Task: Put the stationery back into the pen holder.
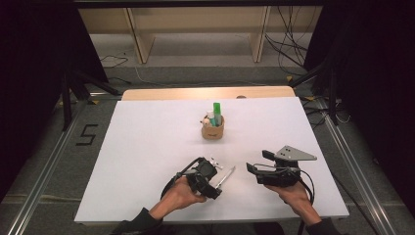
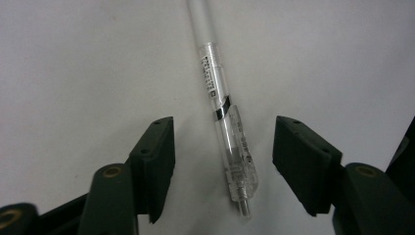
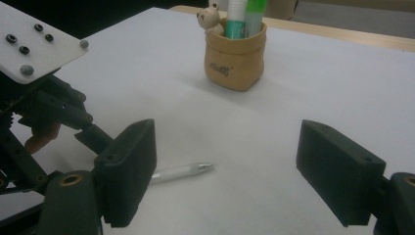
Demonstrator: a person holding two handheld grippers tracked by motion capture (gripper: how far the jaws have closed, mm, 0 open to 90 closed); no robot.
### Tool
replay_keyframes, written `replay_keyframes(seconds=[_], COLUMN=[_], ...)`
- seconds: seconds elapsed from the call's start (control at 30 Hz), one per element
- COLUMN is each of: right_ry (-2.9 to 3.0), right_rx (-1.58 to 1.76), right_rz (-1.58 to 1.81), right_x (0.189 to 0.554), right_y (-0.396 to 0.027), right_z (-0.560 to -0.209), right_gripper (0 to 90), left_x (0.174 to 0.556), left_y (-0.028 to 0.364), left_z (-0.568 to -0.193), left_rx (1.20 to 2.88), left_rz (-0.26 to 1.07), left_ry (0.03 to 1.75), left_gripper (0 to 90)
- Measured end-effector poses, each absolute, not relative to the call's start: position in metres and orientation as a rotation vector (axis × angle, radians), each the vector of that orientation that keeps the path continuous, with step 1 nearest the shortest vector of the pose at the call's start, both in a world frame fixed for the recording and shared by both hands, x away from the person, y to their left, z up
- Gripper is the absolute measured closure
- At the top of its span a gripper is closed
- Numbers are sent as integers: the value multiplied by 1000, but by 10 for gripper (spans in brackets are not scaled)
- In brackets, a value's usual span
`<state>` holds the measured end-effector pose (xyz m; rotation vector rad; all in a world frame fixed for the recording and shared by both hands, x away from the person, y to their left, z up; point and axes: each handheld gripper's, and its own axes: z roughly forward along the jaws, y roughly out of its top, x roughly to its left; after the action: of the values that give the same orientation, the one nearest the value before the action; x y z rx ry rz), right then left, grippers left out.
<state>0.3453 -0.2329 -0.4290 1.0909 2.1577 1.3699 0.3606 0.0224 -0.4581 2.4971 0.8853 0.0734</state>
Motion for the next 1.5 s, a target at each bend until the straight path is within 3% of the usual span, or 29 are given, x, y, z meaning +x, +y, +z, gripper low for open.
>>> replay_keyframes(seconds=[0.57, 1.2, 1.5], right_ry=[2157, 2160, 2158], right_rx=[1089, 1085, 1089], right_rz=[1373, 1373, 1377], right_x=[345, 345, 345], right_y=[-232, -232, -232], right_z=[-429, -430, -429], right_gripper=[238, 242, 243], left_x=[358, 358, 361], left_y=[13, 10, 14], left_z=[-463, -466, -465], left_rx=[2517, 2541, 2512], left_rz=[96, 136, 119], left_ry=[895, 874, 876], left_gripper=[621, 752, 765])
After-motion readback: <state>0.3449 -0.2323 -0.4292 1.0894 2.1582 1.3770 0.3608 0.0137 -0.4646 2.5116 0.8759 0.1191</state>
